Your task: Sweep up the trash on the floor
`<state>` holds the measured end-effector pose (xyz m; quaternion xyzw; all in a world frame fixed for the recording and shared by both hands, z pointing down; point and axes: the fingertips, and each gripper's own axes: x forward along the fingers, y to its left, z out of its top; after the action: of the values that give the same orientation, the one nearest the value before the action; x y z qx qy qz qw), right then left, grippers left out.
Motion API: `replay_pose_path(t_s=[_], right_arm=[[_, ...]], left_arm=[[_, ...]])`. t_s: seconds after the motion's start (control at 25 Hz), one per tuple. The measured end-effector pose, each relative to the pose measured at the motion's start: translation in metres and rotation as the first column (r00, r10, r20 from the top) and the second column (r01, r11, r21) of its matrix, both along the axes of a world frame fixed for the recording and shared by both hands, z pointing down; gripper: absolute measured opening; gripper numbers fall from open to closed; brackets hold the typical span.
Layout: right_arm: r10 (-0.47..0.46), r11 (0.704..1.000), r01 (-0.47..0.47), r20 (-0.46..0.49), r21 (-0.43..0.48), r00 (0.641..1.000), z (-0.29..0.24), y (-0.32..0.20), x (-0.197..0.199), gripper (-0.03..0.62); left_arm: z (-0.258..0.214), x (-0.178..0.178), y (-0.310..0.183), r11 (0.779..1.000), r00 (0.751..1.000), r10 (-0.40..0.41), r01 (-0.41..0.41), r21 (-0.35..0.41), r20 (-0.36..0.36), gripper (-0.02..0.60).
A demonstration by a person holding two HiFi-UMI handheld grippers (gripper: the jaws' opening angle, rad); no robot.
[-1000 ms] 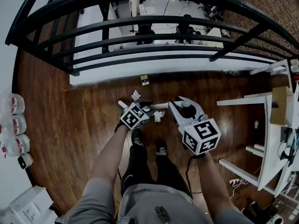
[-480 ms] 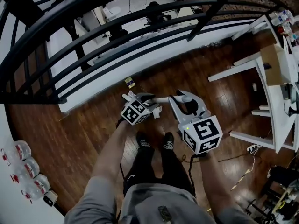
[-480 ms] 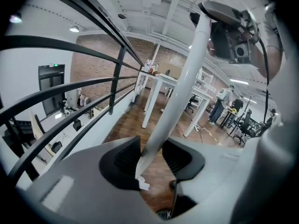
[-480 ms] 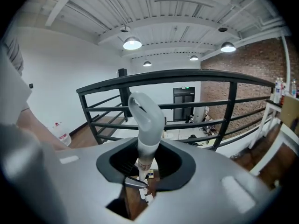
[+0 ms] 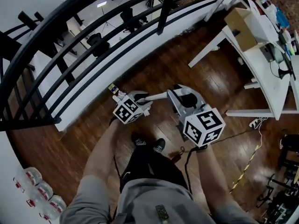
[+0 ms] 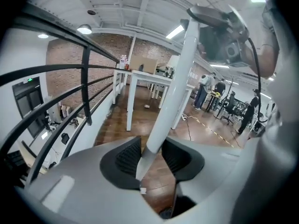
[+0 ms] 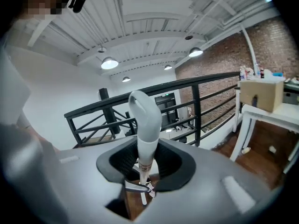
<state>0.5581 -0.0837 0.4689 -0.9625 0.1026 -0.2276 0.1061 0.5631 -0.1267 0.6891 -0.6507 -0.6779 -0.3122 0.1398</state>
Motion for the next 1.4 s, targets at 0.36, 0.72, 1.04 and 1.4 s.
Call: replay_pose_path(t_s=[0.36,0.72,1.04,1.4], right_arm=[[0.251,0.968,-0.249,-0.105,0.028,0.962,-0.059,0.114,-0.139,0.101],[0.395,0.916,-0.400,-0.105,-0.032,0.913,-0.061,0.176,-0.230,0.101],[0.552,0.834,-0.551,0.043,-0.046,0.833,0.009,0.174,-0.258,0.101],[0.657,0.750,-0.661,0.095,0.013,0.748,0.037,0.144,-0.216,0.101]], left_arm=[[-0.058,-0.115,0.122,0.969,0.968,0.242,-0.244,-0.039,-0.065,0.135],[-0.049,-0.232,0.209,0.885,0.885,0.465,-0.465,-0.032,0.013,0.132],[0.021,-0.277,0.196,0.799,0.791,0.600,-0.600,-0.036,0.122,0.133],[0.043,-0.223,0.150,0.723,0.713,0.684,-0.691,-0.011,0.151,0.138]])
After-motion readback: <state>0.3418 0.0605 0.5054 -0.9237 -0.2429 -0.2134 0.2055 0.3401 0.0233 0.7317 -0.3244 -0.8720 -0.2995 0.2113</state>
